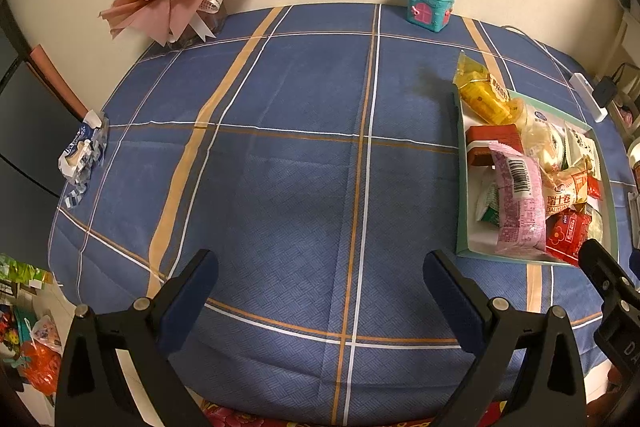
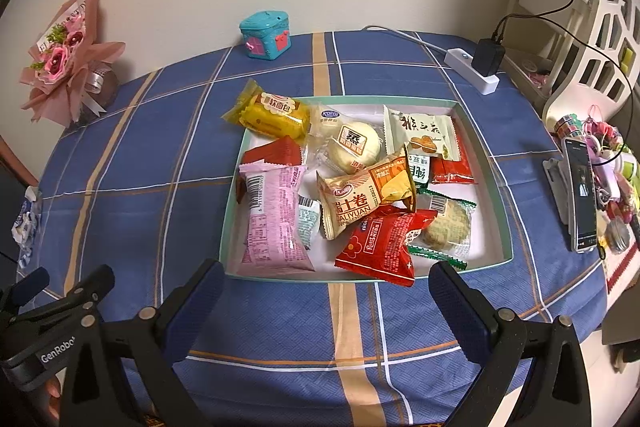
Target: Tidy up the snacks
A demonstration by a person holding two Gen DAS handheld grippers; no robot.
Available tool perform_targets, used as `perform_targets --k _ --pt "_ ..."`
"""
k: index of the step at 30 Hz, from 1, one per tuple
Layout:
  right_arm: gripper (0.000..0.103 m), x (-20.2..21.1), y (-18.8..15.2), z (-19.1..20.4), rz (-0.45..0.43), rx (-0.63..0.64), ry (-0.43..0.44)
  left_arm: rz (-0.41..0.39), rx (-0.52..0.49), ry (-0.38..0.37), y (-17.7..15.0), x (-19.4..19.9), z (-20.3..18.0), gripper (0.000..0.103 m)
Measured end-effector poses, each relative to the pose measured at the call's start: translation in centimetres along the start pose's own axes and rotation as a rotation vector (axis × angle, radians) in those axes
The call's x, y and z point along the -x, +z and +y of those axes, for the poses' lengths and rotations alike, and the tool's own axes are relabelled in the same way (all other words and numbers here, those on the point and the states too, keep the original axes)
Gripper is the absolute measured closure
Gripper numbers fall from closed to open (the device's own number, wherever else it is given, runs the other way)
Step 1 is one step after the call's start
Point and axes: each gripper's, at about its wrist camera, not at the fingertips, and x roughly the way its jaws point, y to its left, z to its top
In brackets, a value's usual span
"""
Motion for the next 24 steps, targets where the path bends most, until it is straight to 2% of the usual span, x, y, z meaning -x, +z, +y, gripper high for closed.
perform_targets --k 14,20,24 --pt "0.000 0.00 0.00 0.06 0.000 0.000 0.001 0.000 0.008 -0.001 -0.03 -0.02 0.05 0.001" --pt "0.000 0.00 0.01 0.03 0.000 0.000 0.000 -0.037 0.010 0.000 -0.03 0.67 -0.13 0.001" --pt "0.000 0.00 0.01 0.05 0.001 0.000 -0.001 -0.029 0.013 -0.012 0.05 0.56 -0.19 0.001"
